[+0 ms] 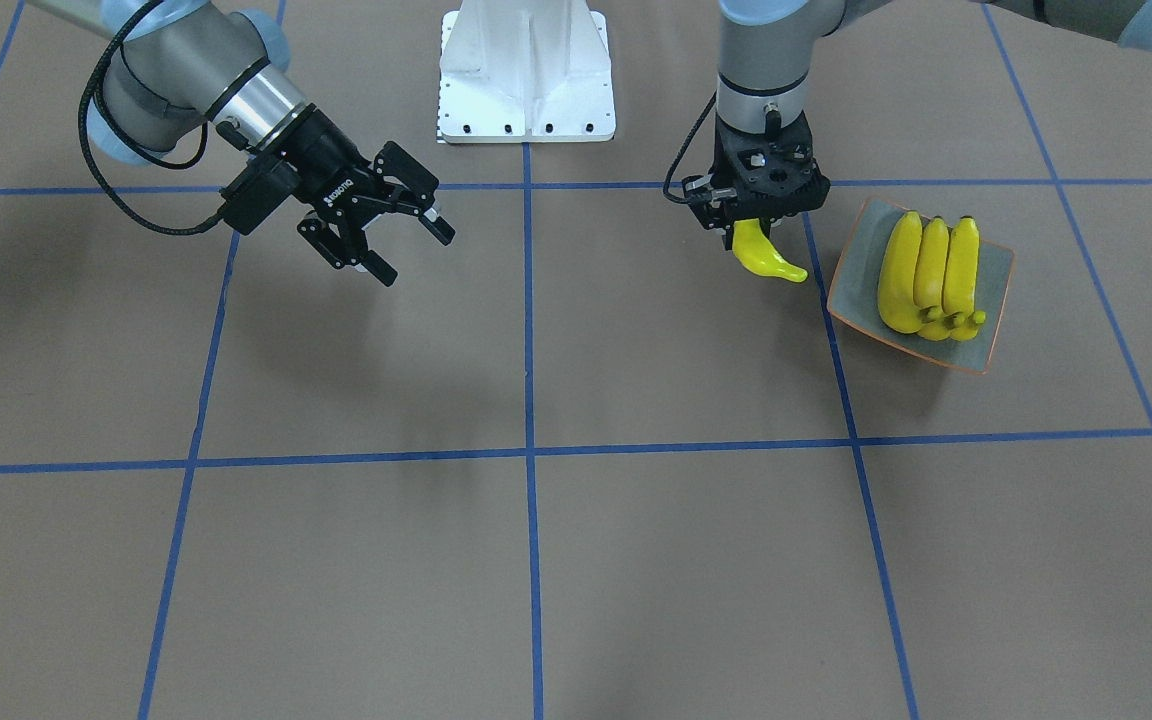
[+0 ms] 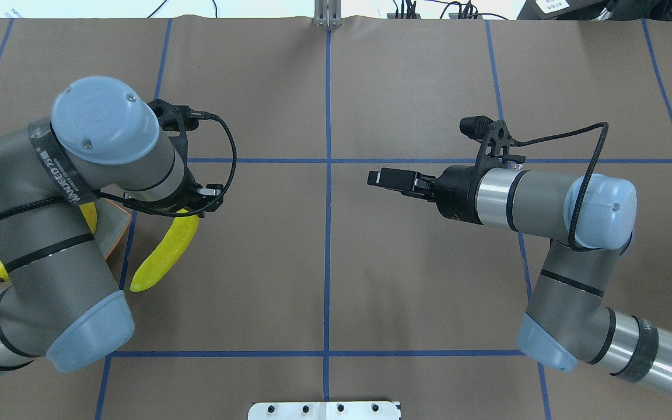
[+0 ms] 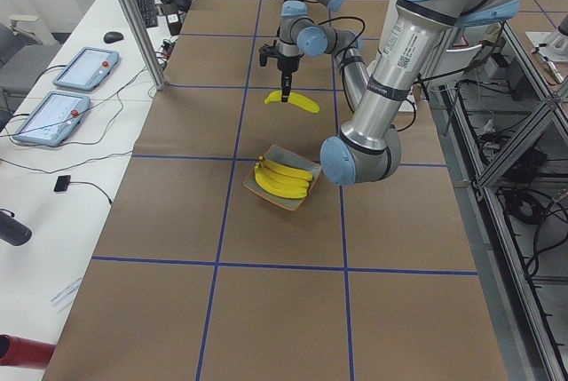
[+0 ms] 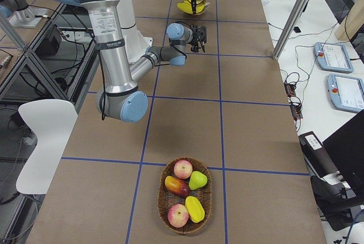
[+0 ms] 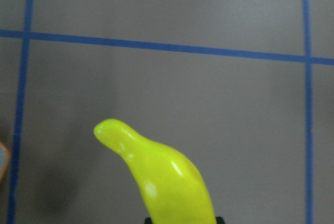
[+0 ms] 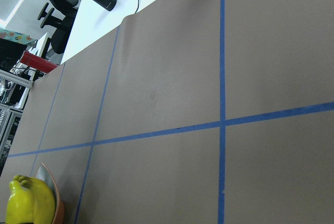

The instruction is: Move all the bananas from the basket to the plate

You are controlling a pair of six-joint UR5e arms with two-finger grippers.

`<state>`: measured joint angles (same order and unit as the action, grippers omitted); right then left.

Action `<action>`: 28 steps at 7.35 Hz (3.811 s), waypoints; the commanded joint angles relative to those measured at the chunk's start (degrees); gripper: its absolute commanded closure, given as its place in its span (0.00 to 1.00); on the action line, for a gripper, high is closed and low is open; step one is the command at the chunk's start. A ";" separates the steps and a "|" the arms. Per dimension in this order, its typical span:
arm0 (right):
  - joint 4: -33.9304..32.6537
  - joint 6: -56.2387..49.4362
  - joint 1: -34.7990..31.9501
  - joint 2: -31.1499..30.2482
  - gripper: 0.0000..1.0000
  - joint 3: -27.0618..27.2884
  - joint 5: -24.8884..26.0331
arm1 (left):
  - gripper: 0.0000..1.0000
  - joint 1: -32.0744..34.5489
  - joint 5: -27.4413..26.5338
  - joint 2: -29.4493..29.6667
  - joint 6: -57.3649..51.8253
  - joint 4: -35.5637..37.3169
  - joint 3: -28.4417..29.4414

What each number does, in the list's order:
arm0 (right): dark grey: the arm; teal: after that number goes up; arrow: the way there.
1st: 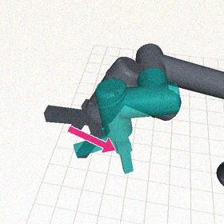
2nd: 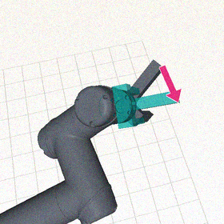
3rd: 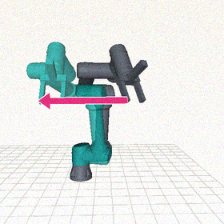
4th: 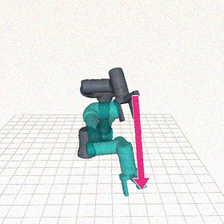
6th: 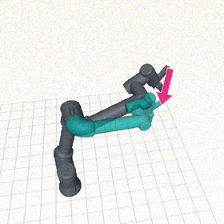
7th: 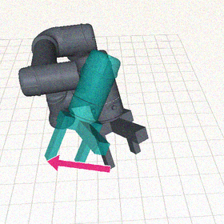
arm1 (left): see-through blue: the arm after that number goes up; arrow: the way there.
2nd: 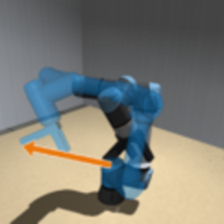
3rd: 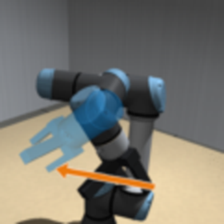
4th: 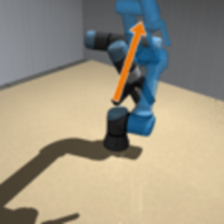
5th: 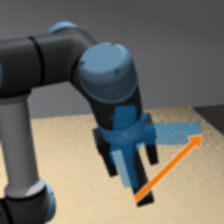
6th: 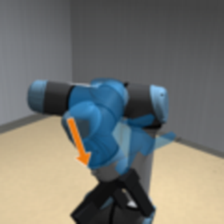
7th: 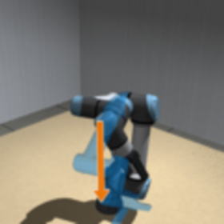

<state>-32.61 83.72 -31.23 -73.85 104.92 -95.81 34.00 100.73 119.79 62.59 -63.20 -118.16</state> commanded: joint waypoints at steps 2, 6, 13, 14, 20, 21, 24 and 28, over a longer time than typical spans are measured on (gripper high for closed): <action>0.00 0.21 -0.06 -1.20 0.00 -0.50 1.24 | 1.00 -2.53 -9.73 -2.80 -2.57 10.53 -0.23; -0.09 0.47 -0.50 -1.83 0.00 -0.50 2.73 | 1.00 -2.62 -13.44 -5.10 -2.65 10.64 2.84; 0.00 0.56 -0.50 -1.82 0.00 -0.68 2.65 | 1.00 -2.71 -13.46 -6.32 -2.65 10.47 9.17; 0.00 0.56 -0.50 -1.74 0.00 -0.85 2.56 | 1.00 -2.71 -13.46 -6.33 -2.65 10.38 9.61; 0.09 0.56 -0.59 -1.65 0.00 -0.77 2.56 | 0.74 -2.89 -13.46 -6.33 -2.65 10.20 11.37; 0.09 0.56 -0.50 -1.65 0.00 -0.68 2.56 | 0.61 -2.89 -13.46 -6.33 -2.65 10.20 11.46; 0.09 0.56 -0.59 -1.74 0.00 -0.33 2.47 | 0.01 -2.89 -14.33 -6.50 -2.65 10.20 11.99; 0.09 0.56 -1.37 -2.35 0.00 0.54 2.38 | 0.01 -1.23 -13.90 -5.36 -4.66 3.30 9.02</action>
<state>-32.45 84.29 -32.11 -75.78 105.03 -93.29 31.78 86.55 114.04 59.18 -55.62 -107.46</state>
